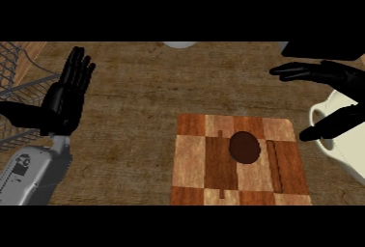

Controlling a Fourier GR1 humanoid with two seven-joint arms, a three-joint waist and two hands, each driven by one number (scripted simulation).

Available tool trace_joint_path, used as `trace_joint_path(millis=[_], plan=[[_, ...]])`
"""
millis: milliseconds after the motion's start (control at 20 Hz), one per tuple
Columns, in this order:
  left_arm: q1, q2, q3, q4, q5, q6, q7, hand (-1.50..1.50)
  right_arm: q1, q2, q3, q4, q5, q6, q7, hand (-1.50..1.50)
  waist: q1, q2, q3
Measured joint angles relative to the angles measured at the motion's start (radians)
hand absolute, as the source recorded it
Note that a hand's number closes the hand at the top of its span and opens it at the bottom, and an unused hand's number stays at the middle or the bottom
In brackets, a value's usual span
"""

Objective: Pick the cupcake from the cutting board and place it in the pot

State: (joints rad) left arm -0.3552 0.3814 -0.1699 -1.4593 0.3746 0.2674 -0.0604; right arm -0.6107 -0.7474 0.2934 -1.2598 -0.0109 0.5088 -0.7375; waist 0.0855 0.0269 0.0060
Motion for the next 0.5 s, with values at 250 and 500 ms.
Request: trace_joint_path(millis=[250, 500], plan=[[-0.009, 0.002, 0.010, -0.005, -0.003, 0.012, 0.025, 0.00, -0.052, -0.044, 0.133, 0.031, 0.186, -0.078, -0.084, -1.50, -0.014, -0.007, -0.002], [0.008, 0.009, 0.035, -0.005, -0.002, 0.010, 0.031, 0.00, -0.110, -0.027, 0.241, 0.080, 0.312, -0.135, -0.131, -1.50, -0.037, -0.015, -0.005]])
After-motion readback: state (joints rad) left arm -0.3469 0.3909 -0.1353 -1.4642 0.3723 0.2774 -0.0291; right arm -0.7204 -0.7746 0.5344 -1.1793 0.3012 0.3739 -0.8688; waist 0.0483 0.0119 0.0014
